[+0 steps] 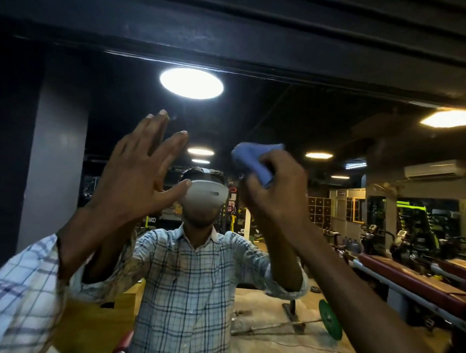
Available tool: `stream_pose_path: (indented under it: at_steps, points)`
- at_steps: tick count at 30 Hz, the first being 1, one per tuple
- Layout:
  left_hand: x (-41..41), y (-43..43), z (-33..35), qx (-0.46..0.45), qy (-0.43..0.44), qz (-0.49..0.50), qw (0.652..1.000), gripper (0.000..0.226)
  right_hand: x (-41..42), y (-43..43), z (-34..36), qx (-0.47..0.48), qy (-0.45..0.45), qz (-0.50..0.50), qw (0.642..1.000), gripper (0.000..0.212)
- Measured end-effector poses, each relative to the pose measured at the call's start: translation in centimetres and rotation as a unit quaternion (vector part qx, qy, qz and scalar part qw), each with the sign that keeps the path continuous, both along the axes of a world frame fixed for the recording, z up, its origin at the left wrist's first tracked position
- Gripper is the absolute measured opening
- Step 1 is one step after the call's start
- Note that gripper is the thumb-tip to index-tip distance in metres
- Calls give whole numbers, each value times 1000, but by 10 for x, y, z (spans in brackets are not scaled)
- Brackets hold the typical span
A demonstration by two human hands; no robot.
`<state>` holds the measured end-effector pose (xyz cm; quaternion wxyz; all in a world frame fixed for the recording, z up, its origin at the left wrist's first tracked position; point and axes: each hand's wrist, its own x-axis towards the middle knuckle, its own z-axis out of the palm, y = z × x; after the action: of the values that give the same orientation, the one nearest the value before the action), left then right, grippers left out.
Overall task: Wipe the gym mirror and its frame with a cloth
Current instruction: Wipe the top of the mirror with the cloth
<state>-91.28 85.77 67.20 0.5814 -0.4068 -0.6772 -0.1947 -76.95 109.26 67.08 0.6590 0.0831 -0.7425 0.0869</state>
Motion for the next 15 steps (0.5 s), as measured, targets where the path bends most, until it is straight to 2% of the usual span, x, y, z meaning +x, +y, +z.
stream_pose_path:
  at_steps: [2, 3, 4, 5, 7, 8, 9, 11, 13, 14, 15]
  points:
    - [-2, -3, 2, 8, -7, 1, 1000, 89, -7, -7, -10, 157, -109, 20, 981, 19]
    - [-4, -6, 3, 9, -10, 2, 1000, 89, -5, -5, -5, 188, -132, 25, 973, 19]
    - [-4, -8, 4, 10, -13, 4, 1000, 90, -3, 2, 6, 177, -113, 20, 977, 18]
    - [-6, -10, 5, 12, -15, 7, 1000, 90, 1, 6, 20, 128, -65, 15, 990, 16]
    - [-7, -15, 3, 17, -21, 12, 1000, 89, 9, 14, 42, -24, 44, 8, 999, 15]
    - [-7, -17, 1, 21, -25, 12, 999, 89, 7, 14, 44, -70, 63, 9, 996, 18]
    - [-7, -18, 0, 23, -27, 13, 999, 89, 3, 9, 41, -58, 50, 8, 997, 18]
    - [-7, -19, 0, 22, -26, 16, 999, 89, -7, -6, 26, 101, -44, 0, 994, 17]
    - [-6, -20, 2, 25, -24, 20, 999, 90, -8, -8, 21, 229, -126, 2, 965, 16]
    - [-7, -22, 3, 28, -27, 21, 999, 90, -7, -5, 30, 224, -111, 5, 968, 16]
    - [-8, -24, 4, 31, -30, 19, 999, 90, -3, -3, 41, 174, -69, 12, 982, 15]
